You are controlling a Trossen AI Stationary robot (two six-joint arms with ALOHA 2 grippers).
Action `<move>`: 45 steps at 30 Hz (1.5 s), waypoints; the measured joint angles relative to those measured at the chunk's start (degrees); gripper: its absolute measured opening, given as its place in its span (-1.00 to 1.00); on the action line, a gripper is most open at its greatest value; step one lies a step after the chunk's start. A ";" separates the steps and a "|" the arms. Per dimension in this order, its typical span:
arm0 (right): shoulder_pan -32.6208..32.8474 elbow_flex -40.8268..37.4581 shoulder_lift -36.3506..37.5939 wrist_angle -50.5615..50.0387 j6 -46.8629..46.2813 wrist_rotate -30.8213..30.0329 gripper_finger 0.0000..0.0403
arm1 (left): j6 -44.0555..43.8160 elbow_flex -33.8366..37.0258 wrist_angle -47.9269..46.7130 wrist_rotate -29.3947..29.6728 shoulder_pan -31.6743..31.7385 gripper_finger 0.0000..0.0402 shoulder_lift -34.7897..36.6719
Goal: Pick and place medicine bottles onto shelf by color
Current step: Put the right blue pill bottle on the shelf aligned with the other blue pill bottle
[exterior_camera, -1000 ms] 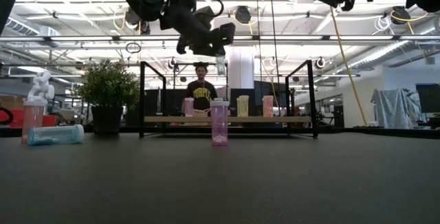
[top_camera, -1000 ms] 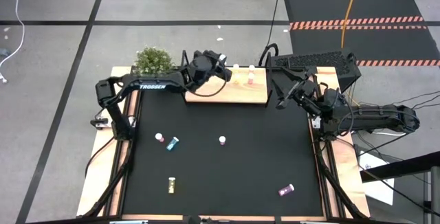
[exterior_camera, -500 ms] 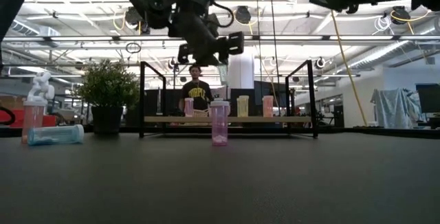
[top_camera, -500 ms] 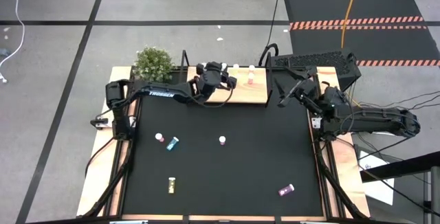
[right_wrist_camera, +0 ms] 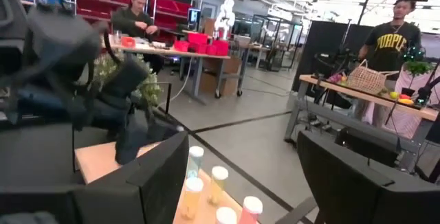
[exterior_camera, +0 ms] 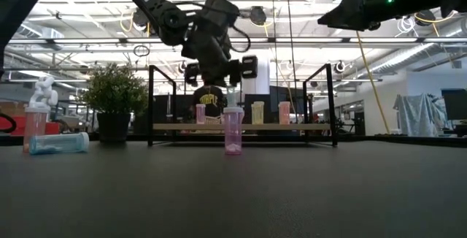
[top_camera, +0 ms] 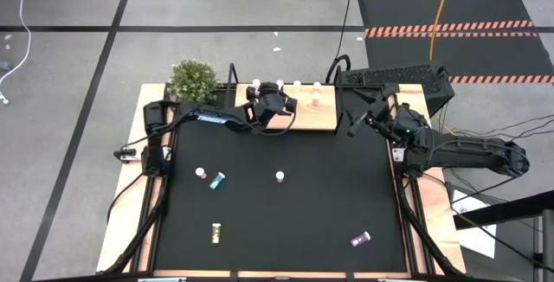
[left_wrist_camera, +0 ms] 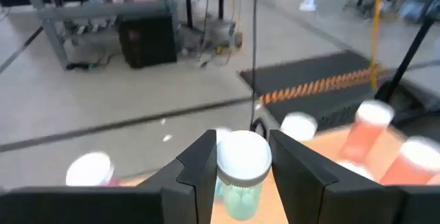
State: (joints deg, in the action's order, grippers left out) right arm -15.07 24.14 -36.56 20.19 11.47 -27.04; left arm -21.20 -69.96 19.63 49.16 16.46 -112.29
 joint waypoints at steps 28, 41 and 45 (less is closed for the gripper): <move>0.61 -0.02 -0.07 -2.93 -2.85 0.49 0.33 | -3.92 0.05 -0.61 -1.41 0.70 -0.37 -4.92; 0.59 -0.02 -0.04 -2.88 -5.21 2.19 0.33 | -0.35 0.05 -0.22 -6.20 0.73 -0.35 -4.81; 0.61 -0.02 -0.04 -1.66 -7.94 5.11 0.33 | -0.15 0.05 -0.83 -6.68 0.73 -0.23 -4.81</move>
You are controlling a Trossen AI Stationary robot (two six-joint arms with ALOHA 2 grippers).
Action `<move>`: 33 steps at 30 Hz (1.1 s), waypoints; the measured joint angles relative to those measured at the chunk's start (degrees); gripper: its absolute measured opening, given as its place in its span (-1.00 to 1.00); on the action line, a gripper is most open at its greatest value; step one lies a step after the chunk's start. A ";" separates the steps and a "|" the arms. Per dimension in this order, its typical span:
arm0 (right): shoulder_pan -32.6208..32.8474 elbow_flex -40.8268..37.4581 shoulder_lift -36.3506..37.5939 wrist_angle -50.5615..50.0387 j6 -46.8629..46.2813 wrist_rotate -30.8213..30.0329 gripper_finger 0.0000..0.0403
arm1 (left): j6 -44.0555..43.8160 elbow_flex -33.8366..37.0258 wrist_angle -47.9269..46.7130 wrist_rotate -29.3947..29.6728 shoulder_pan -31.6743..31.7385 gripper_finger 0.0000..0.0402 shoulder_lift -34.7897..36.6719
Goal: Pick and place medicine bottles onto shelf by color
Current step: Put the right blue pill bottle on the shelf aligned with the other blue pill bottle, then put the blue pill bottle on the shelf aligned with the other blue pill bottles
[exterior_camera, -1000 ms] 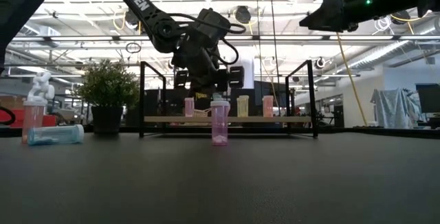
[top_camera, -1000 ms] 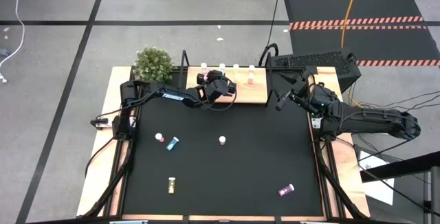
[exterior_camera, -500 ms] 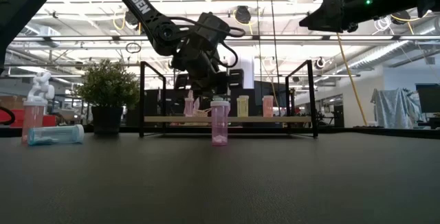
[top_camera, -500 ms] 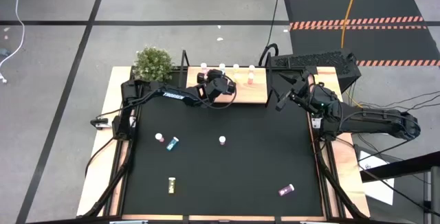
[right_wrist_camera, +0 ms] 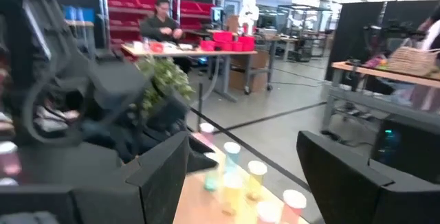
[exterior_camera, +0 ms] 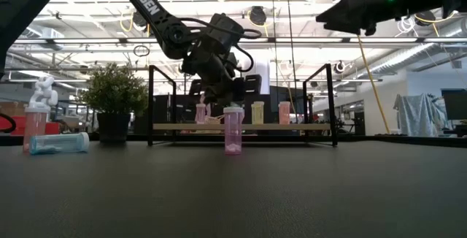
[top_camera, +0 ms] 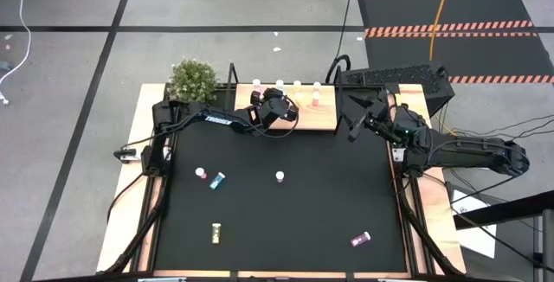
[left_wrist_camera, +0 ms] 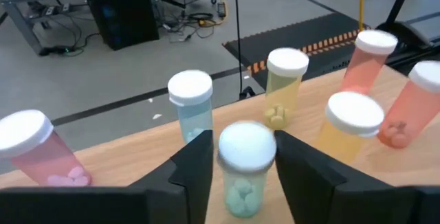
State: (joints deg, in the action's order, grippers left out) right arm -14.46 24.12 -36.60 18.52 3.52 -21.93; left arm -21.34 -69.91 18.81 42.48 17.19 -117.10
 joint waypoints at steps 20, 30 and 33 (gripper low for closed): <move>6.62 -0.04 1.96 -6.02 -26.84 3.92 0.31 | 17.71 0.06 -9.30 -0.56 -3.84 0.46 19.28; 8.14 7.62 -5.69 -3.37 -41.28 9.04 0.02 | 11.13 0.02 -19.01 -13.89 -1.60 0.25 33.78; 11.94 11.27 -8.91 -4.86 -41.52 6.64 -0.06 | 17.70 0.02 -16.02 -16.70 -2.07 0.18 35.55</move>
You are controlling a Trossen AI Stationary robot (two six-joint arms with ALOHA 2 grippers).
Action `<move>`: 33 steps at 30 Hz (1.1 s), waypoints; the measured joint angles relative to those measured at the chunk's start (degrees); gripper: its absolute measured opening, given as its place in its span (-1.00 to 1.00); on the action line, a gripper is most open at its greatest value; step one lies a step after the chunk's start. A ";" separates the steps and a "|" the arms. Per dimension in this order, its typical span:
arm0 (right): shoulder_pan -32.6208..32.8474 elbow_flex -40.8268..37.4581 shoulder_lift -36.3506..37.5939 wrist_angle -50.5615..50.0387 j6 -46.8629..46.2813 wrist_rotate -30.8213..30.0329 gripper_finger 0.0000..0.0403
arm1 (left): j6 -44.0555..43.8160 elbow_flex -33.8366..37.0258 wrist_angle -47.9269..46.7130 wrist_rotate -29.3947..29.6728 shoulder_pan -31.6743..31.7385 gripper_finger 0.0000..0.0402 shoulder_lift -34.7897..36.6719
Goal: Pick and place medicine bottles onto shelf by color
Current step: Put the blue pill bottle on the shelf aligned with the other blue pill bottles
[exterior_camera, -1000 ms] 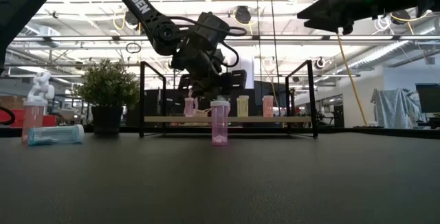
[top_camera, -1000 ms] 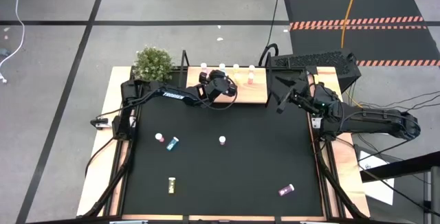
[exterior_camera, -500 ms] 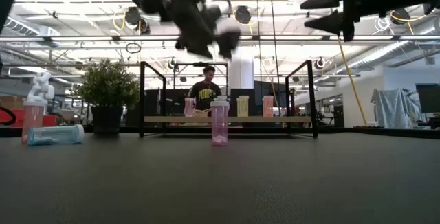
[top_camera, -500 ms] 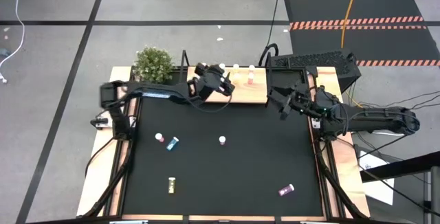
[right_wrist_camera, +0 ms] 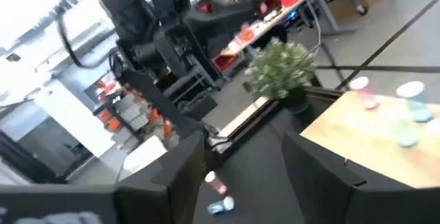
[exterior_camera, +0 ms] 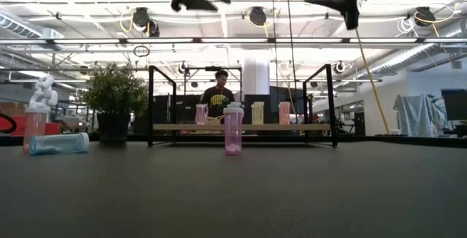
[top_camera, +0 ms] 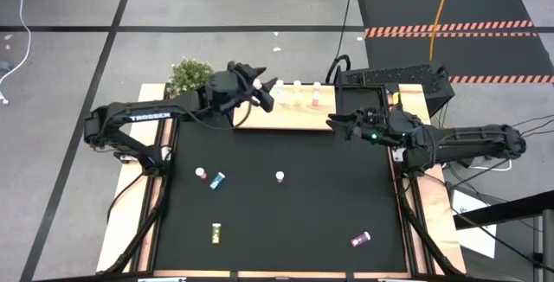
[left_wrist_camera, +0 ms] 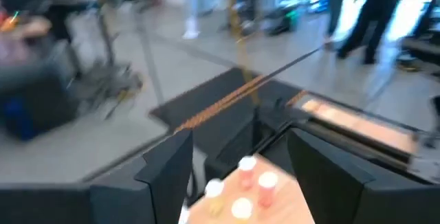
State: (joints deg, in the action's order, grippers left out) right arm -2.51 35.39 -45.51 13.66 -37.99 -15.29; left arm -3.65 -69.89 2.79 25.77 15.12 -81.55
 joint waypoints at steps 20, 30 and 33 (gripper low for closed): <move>24.17 10.17 -37.48 13.76 19.56 -23.11 -0.40 | -10.78 0.02 -42.01 -20.25 -6.93 0.17 20.63; 19.12 14.09 -54.64 29.70 -6.57 -18.85 -0.43 | -28.44 8.78 -48.30 -15.21 -17.09 0.17 22.02; 19.12 18.69 -56.76 29.89 -7.39 -15.05 -0.49 | -37.72 13.57 -49.41 -15.39 -20.62 0.17 21.83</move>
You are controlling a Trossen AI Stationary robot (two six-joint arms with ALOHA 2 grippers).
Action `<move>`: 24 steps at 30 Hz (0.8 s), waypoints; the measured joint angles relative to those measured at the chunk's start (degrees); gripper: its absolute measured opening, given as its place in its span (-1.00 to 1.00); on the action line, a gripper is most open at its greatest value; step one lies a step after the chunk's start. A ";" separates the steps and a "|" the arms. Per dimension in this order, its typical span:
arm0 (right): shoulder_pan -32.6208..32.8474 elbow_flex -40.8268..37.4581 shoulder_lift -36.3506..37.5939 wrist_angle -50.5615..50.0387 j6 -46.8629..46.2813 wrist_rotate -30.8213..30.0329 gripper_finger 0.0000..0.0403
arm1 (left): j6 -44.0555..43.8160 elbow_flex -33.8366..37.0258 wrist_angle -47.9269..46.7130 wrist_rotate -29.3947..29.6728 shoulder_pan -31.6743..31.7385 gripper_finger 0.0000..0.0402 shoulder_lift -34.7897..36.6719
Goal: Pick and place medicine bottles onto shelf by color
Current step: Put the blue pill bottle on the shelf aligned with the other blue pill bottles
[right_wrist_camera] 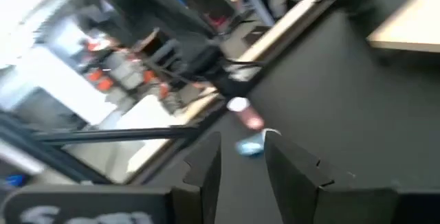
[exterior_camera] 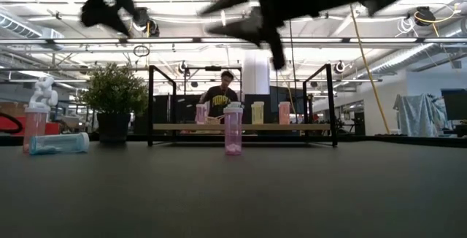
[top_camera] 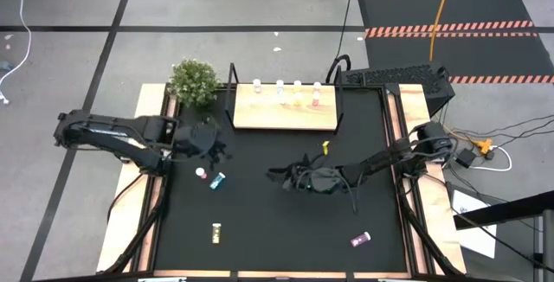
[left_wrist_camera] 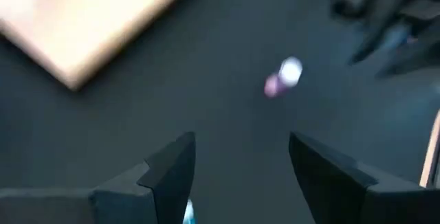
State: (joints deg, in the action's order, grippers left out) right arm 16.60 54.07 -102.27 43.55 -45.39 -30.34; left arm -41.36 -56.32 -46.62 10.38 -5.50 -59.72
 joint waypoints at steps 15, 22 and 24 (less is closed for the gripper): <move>-6.79 24.72 -9.01 -21.04 38.36 21.79 -0.52 | -12.47 7.67 -0.39 -4.55 -15.28 0.17 0.83; -13.88 25.17 -12.59 -15.73 44.44 40.17 -0.12 | -15.86 7.35 -3.50 -0.42 -18.64 0.17 2.64; -15.15 25.19 -12.97 -15.10 45.14 40.85 0.00 | -16.18 7.35 -6.25 0.57 -19.15 0.17 2.44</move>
State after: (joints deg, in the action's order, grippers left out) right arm 1.45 79.26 -115.24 28.45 -0.24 10.51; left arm -57.54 -48.97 -52.87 10.96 -24.65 -57.28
